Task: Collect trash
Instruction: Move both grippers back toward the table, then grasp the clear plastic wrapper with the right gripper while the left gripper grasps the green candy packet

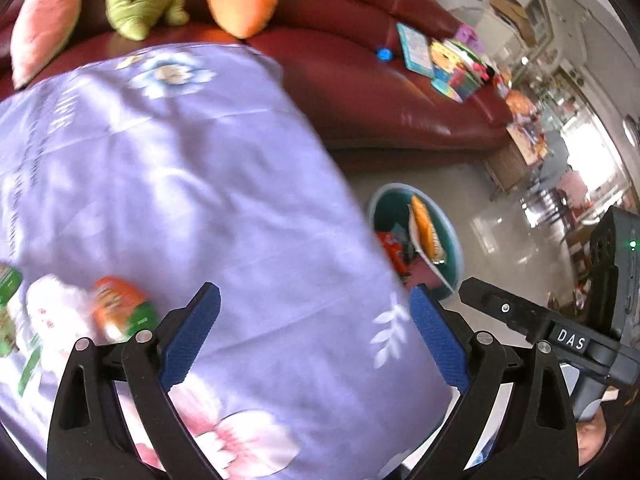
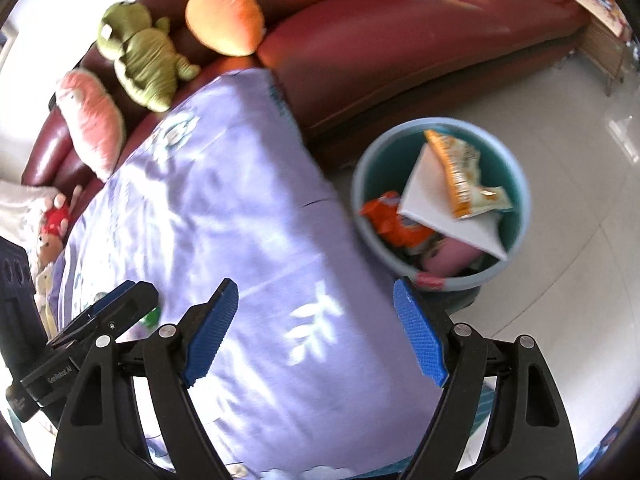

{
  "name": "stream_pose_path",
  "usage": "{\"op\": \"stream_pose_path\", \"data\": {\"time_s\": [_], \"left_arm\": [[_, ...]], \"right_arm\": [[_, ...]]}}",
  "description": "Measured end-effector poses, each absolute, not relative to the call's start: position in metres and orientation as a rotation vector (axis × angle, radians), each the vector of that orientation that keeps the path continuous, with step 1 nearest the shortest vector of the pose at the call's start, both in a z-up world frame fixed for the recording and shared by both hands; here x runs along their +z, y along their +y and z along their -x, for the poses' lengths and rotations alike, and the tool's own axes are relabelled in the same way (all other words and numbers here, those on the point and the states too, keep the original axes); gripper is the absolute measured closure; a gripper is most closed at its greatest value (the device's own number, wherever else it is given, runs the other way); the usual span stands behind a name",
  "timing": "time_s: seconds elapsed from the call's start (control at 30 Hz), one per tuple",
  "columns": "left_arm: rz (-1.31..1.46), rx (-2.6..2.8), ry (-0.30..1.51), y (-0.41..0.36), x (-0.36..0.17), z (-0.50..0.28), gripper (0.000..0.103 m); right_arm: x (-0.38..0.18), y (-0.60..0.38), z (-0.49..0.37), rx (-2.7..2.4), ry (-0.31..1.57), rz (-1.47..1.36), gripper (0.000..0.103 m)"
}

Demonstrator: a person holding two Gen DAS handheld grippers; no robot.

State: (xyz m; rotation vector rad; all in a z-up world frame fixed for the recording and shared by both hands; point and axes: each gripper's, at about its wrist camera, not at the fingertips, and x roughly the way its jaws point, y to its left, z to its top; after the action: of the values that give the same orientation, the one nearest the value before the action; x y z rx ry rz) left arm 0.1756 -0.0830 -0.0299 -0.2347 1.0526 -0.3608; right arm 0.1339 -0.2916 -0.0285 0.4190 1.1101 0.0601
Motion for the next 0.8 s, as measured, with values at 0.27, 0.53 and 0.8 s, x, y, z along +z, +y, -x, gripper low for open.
{"op": "stream_pose_path", "data": {"time_s": [0.27,0.53,0.8], "left_arm": [[0.275,-0.254,1.028,0.001,-0.032,-0.143,0.008],[0.368,-0.135,0.997,0.089,-0.038,-0.109,0.008],[0.459,-0.02,1.005,0.156,-0.054,-0.09,0.008]], "right_arm": [[-0.033,-0.233,-0.133,0.126,1.177,-0.425,0.027],[-0.045,-0.16,-0.13,0.239,1.242,-0.339,0.027],[-0.056,-0.083,-0.135,0.344,1.286,-0.234,0.027]]}}
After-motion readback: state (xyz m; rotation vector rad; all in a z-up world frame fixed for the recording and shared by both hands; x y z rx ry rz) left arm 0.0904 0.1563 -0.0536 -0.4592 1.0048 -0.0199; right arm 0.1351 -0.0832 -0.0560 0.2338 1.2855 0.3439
